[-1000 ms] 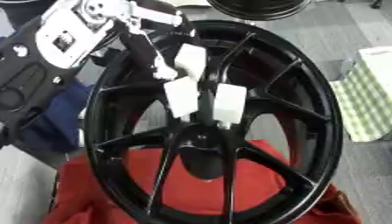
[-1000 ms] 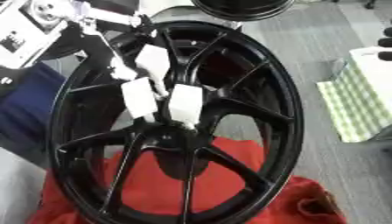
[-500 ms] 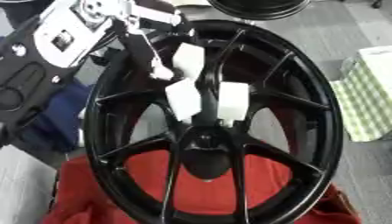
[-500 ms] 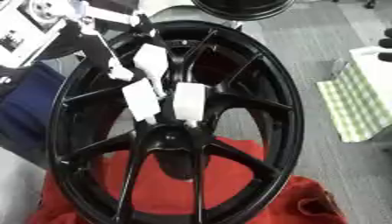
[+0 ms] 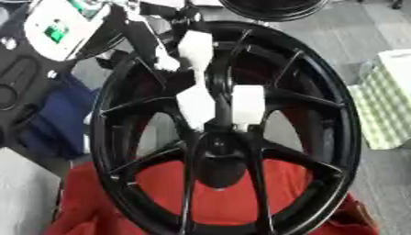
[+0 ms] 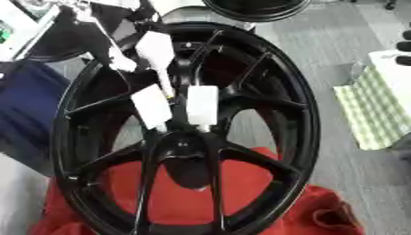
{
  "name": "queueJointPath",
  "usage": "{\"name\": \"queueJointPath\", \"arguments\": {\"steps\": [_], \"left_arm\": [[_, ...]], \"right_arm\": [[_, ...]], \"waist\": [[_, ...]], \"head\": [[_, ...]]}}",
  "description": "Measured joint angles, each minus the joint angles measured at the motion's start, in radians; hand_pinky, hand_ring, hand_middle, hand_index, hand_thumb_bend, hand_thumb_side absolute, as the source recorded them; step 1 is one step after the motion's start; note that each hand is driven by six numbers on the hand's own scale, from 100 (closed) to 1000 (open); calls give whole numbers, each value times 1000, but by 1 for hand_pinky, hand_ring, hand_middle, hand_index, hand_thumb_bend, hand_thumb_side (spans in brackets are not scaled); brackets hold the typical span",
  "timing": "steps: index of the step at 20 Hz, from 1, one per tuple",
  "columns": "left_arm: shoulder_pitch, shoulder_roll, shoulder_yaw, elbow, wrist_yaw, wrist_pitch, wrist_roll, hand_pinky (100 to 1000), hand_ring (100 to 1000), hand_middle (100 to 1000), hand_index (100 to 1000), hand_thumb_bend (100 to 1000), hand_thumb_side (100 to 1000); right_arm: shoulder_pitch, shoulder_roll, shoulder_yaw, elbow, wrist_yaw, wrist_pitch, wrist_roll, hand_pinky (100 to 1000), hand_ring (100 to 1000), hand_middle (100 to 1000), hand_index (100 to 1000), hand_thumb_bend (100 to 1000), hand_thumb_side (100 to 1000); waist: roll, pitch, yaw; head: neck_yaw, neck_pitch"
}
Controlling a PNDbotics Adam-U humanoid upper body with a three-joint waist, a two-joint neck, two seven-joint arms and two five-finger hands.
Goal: Pull the pin out of the wheel hub.
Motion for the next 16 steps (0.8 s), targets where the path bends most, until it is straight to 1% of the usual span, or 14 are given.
{"name": "queueJointPath", "arguments": {"steps": [2,3,4,8,12,16], "left_arm": [[-4,13,15,-9,9,10,0,723,599,405,446,180,100],[-6,20,24,-13,16,14,0,723,599,405,447,124,100],[-8,27,35,-18,22,19,0,724,600,405,448,169,100],[-7,81,98,-35,47,33,0,730,604,408,451,150,100],[41,187,191,-41,61,44,14,736,607,410,456,127,100],[145,321,292,-55,96,49,65,734,605,406,458,109,100]], "right_arm": [[1,0,0,0,0,0,0,682,701,638,713,100,740],[1,0,0,0,0,0,0,682,700,638,712,100,740],[4,0,0,0,0,-1,-1,682,700,638,712,100,739],[12,0,-6,0,0,-2,-3,682,700,637,712,100,734],[28,-1,-16,0,1,-6,-7,682,700,637,712,100,726],[45,-12,-30,0,9,-9,-15,682,701,638,713,100,717]], "waist": [[0,-1,5],[-1,-1,6],[-1,-2,9],[-6,-6,23],[-8,-10,44],[-16,-12,66]], "head": [[-3,0],[-5,0],[-5,0],[-15,1],[-34,4],[-55,15]]}}
